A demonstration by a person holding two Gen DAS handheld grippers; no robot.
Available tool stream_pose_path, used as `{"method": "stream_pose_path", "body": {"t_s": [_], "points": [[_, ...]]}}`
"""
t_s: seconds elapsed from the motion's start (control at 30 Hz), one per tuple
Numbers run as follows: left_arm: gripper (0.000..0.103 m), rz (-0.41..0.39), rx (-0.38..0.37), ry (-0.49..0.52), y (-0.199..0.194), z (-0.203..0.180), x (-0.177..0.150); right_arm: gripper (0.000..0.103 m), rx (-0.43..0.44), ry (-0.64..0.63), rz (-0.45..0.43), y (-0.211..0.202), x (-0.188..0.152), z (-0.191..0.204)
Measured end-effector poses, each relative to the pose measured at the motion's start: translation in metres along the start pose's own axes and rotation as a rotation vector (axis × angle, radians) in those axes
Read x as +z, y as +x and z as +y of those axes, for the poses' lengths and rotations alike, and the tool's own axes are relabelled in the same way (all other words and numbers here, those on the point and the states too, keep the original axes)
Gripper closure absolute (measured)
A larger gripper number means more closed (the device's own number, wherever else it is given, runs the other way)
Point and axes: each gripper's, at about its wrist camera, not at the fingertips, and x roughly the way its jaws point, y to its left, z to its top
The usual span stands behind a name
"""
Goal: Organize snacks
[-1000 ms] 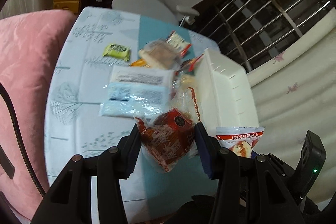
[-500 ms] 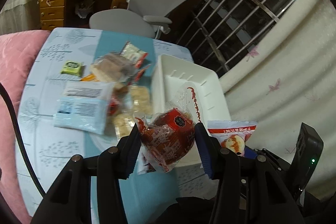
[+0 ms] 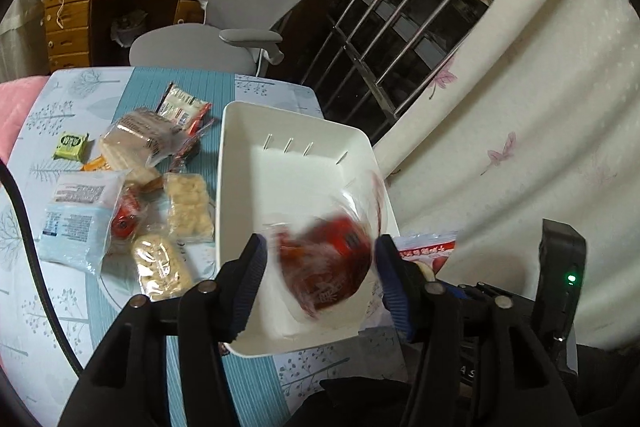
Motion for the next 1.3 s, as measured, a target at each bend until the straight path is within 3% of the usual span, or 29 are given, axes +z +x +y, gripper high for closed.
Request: {"method": "stream_pose_path", "body": {"t_s": [0.07, 0.1, 0.27, 0.53, 0.87, 1.1, 1.3], "points": [[0.018, -0.015, 0.012, 0.004, 0.000, -0.005, 0.000, 0.055, -0.018, 0.014, 0.024, 0.005, 0.001, -0.007], [0.016, -0.025, 0.020, 0.002, -0.001, -0.006, 0.001, 0.054, -0.024, 0.020, 0.033, 0.007, 0.002, -0.010], [0.016, -0.029, 0.066, -0.028, -0.004, 0.002, 0.000, 0.042, -0.014, 0.051, 0.046, 0.013, 0.005, -0.019], [0.016, 0.016, 0.144, -0.118, -0.008, 0.036, -0.015, 0.042, 0.023, 0.025, 0.088, 0.024, 0.003, -0.004], [0.016, 0.154, 0.285, -0.202, -0.022, 0.100, -0.048, 0.042, 0.073, 0.047, 0.132, 0.039, -0.005, 0.028], [0.016, 0.237, 0.381, -0.169, -0.047, 0.150, -0.048, 0.042, 0.092, 0.152, 0.109, 0.042, -0.006, 0.059], [0.016, 0.310, 0.440, -0.059, -0.057, 0.176, -0.044, 0.042, 0.091, 0.275, 0.062, 0.042, -0.011, 0.083]]}}
